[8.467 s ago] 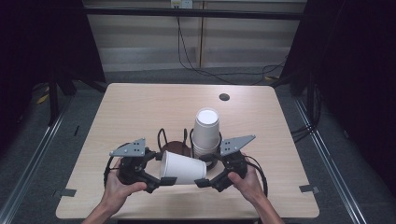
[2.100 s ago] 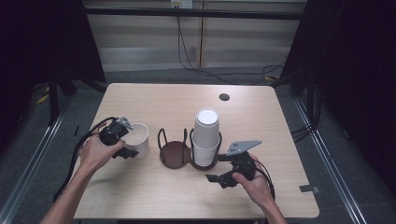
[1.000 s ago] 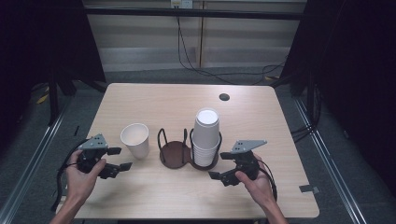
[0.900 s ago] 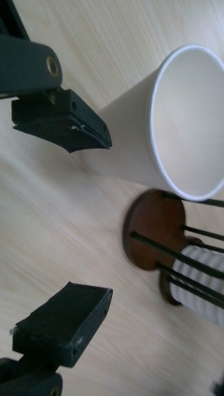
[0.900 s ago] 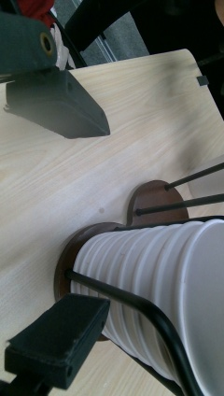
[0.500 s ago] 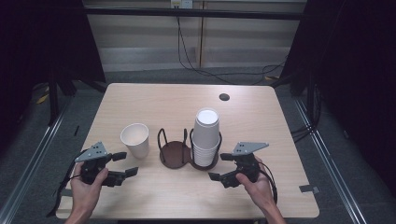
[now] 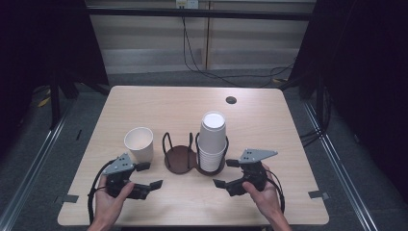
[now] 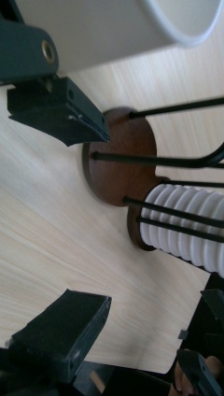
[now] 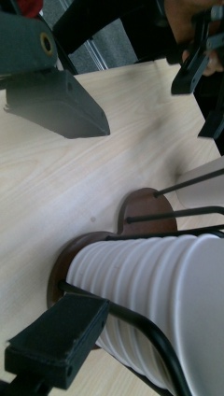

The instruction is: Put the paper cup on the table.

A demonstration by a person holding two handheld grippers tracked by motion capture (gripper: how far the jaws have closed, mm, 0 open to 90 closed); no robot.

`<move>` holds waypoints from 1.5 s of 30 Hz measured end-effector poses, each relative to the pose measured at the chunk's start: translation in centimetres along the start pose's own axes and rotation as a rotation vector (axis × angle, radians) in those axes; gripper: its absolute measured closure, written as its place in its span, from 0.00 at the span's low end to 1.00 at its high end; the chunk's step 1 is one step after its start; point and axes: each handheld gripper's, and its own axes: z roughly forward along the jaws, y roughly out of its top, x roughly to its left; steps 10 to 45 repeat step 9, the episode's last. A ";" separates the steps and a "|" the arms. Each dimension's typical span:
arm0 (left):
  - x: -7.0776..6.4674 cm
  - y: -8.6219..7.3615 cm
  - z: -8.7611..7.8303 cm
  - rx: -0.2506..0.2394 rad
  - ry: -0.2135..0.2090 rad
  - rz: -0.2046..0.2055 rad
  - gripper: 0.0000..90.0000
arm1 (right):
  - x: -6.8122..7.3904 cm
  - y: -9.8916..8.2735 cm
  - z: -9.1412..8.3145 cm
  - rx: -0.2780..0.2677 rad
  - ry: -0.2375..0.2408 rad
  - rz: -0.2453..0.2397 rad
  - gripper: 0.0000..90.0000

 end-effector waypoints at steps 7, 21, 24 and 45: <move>-0.4 -0.3 1.7 0.059 0.018 0.005 0.18 | 0.4 -1.4 0.0 -0.036 -0.072 0.020 0.16; -0.7 -0.3 1.5 0.025 0.017 -0.007 0.18 | 0.2 -1.7 0.6 -0.039 -0.118 0.036 0.17; -0.7 -0.3 1.5 0.025 0.017 -0.007 0.18 | 0.2 -1.7 0.6 -0.039 -0.118 0.036 0.17; -0.7 -0.3 1.5 0.025 0.017 -0.007 0.18 | 0.2 -1.7 0.6 -0.039 -0.118 0.036 0.17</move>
